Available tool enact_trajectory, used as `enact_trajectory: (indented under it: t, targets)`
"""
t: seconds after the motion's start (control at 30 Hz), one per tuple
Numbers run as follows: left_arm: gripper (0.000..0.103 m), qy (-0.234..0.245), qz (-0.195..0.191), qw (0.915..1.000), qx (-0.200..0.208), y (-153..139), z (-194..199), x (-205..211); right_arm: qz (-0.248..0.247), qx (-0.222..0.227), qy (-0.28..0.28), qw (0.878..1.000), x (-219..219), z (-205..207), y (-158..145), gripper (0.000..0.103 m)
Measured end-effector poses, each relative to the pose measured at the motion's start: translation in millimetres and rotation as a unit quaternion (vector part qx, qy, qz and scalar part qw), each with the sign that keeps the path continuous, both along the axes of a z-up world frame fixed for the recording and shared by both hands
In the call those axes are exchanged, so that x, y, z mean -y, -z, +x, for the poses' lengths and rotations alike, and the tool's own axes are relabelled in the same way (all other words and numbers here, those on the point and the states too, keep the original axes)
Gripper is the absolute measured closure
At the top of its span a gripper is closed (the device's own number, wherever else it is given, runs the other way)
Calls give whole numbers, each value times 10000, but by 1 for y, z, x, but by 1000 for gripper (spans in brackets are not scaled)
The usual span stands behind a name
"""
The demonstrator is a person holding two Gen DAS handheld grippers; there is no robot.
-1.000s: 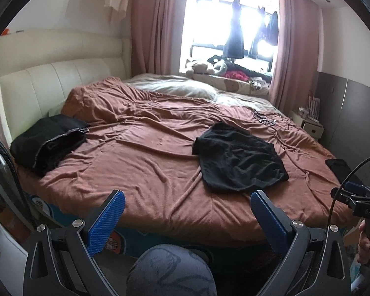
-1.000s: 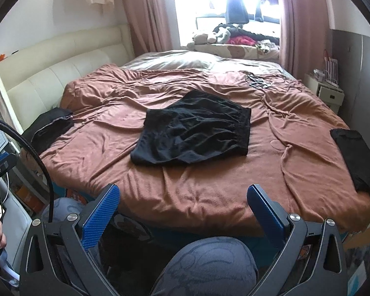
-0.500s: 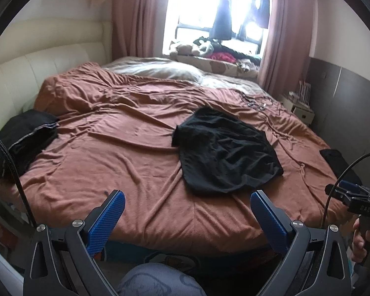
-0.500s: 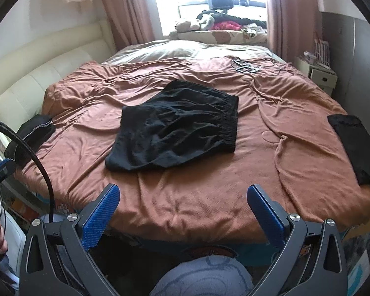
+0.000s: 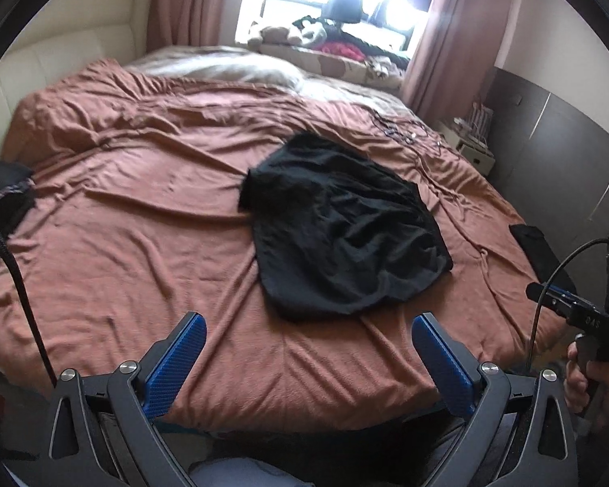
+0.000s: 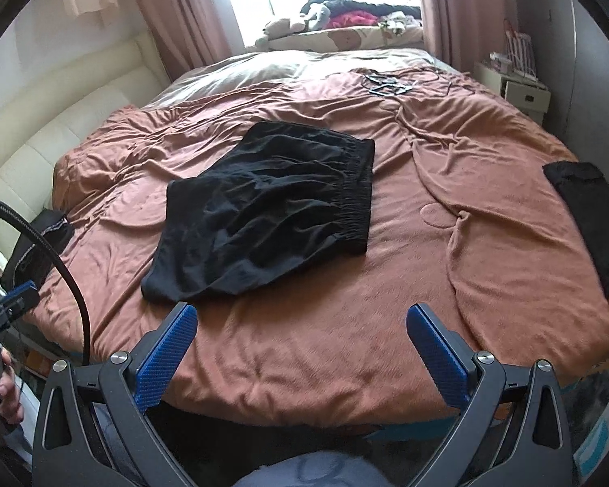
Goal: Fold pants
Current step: 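Move both tools down toward the black pants on the brown sheet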
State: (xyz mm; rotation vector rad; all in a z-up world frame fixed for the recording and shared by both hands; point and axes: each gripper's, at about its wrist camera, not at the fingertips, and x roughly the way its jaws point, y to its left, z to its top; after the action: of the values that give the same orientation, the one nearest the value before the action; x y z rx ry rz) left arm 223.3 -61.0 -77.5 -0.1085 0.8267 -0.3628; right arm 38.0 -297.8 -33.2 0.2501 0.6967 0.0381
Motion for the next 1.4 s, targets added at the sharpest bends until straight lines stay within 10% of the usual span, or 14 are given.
enact_trajectory:
  t: [0.37, 1.03, 1.4]
  targets:
    - [38, 223, -492, 9927, -1077, 49, 61, 1, 136, -85, -142, 9998, 18, 39, 19, 3]
    - [38, -379, -1443, 9535, -2620, 129, 129, -5, 1036, -605, -405, 9919, 46, 116, 78, 14]
    - [38, -506, -1958, 9388, -2790, 143, 149, 1, 1966, -749, -589, 9758, 62, 153, 108, 16]
